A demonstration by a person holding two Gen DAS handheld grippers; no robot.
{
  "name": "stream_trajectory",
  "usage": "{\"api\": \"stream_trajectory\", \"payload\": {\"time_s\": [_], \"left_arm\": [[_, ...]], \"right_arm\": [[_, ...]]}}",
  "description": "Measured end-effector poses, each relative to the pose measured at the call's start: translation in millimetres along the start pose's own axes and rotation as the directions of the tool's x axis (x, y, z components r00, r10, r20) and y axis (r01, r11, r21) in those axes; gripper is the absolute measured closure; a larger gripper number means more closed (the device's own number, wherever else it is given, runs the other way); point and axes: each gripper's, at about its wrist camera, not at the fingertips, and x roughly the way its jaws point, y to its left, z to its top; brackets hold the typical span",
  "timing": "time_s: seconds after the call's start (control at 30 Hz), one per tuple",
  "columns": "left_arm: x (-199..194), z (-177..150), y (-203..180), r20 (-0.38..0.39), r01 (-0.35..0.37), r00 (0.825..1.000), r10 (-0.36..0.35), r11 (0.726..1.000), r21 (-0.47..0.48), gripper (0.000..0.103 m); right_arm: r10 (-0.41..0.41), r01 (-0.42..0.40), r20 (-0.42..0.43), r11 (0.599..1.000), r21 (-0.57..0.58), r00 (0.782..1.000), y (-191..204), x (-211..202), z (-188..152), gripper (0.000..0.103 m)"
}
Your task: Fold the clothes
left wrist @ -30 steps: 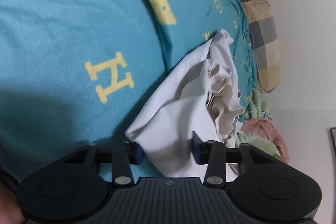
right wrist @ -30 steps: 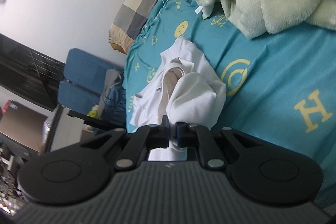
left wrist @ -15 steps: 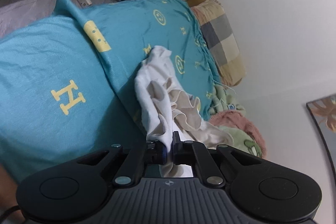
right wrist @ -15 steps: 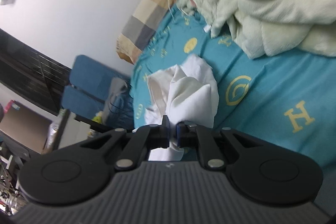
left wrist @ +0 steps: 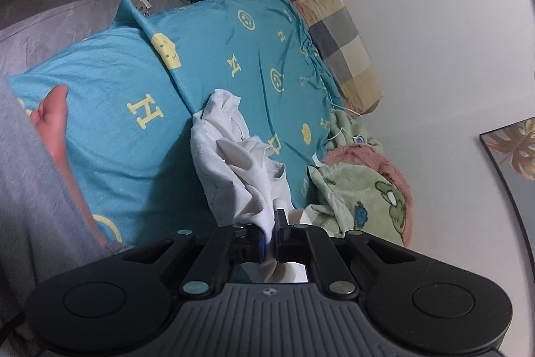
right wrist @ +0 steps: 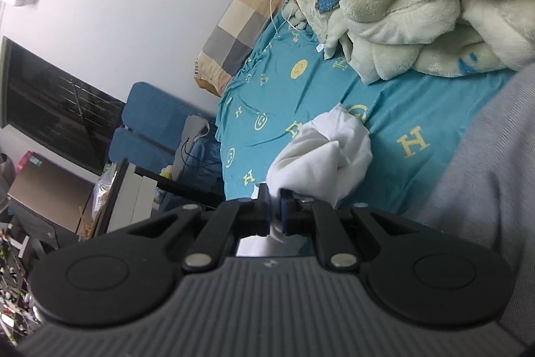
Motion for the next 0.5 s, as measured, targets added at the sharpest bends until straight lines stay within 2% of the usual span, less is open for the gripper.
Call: {"api": "stream_trajectory", "payload": {"time_s": [0.1, 0.3, 0.5], "left_arm": [[24, 22, -11, 0.008, -0.011, 1.000, 0.011, 1.000, -0.013, 0.097], [97, 73, -29, -0.010, -0.055, 0.998, 0.054, 0.998, -0.017, 0.095], [181, 117, -29, -0.036, -0.111, 0.993, 0.111, 0.994, 0.012, 0.094]], "right_arm": [[-0.010, 0.011, -0.013, 1.000, 0.029, 1.000, 8, 27, 16, 0.094], [-0.057, 0.061, -0.064, 0.996, 0.065, 0.996, 14, 103, 55, 0.094], [-0.142, 0.156, -0.129, 0.983, 0.101, 0.981, -3, 187, 85, 0.093]]}}
